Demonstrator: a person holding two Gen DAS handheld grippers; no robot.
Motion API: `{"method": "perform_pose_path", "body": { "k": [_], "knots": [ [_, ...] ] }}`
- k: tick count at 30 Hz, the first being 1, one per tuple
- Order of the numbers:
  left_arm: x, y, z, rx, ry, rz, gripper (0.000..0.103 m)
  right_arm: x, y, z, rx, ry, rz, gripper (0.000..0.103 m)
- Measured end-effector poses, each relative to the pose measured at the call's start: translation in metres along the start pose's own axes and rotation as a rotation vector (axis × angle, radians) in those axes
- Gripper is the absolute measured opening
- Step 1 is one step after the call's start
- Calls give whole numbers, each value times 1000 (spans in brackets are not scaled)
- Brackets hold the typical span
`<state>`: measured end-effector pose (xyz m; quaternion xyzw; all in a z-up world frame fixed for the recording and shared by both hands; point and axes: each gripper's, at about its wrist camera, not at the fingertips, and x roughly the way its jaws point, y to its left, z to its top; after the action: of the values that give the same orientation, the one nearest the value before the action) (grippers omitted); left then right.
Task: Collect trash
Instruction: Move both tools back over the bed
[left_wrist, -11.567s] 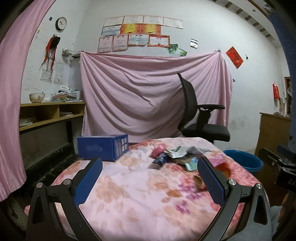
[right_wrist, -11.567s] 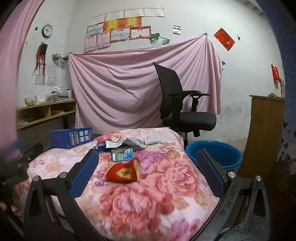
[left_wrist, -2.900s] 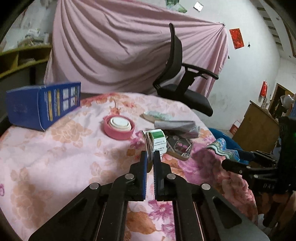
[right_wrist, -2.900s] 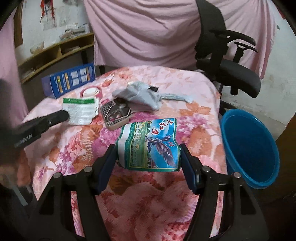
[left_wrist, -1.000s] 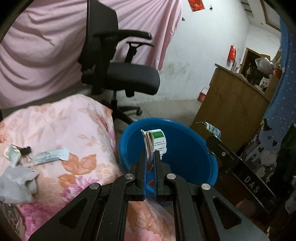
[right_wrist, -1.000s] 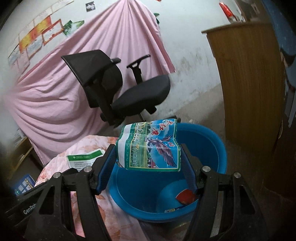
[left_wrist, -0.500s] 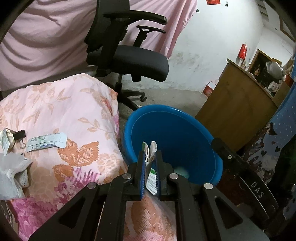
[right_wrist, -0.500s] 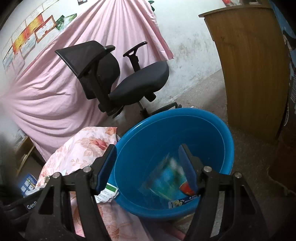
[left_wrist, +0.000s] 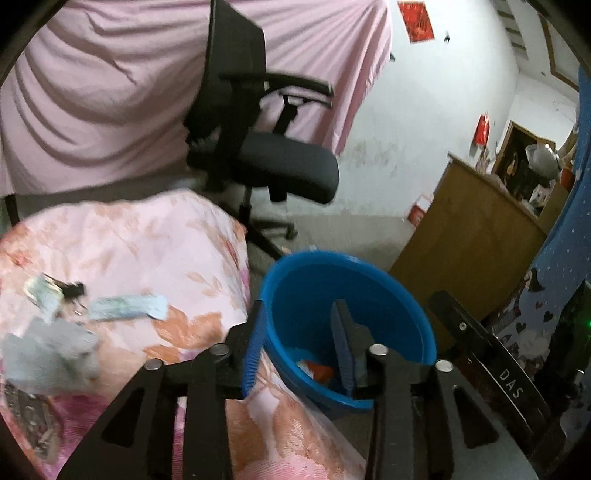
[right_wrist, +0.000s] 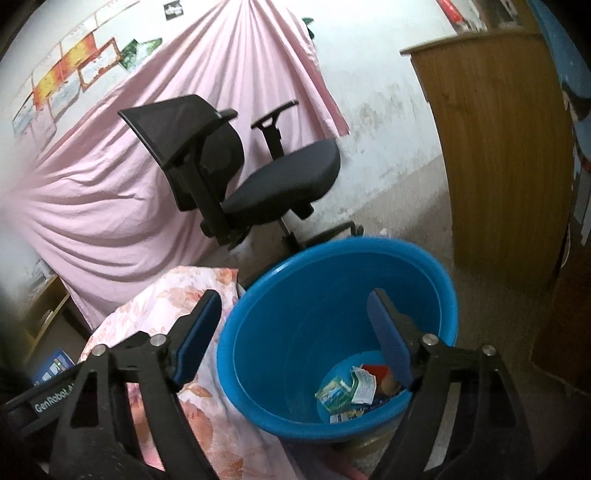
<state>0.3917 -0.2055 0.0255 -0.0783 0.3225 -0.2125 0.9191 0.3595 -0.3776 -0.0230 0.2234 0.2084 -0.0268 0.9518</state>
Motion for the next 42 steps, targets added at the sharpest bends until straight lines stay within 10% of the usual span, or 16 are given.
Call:
{"method": "perform_pose_path", "body": {
  "k": [7,11,25,42],
  "knots": [
    [-50,13,10,10,-167,76,58,-23,15,8,-43,-105,42,103],
    [-77,25,10,12,-239,124,92,-34,30,11,-71,-160,88,103],
    [-155,80,-23,-37,-445,284,100,-68,88,-2,-197,-296,239,103],
    [-213,150,-68,-70,-517,460,100,-62,171,-39,-341,-255,349,103]
  ]
}}
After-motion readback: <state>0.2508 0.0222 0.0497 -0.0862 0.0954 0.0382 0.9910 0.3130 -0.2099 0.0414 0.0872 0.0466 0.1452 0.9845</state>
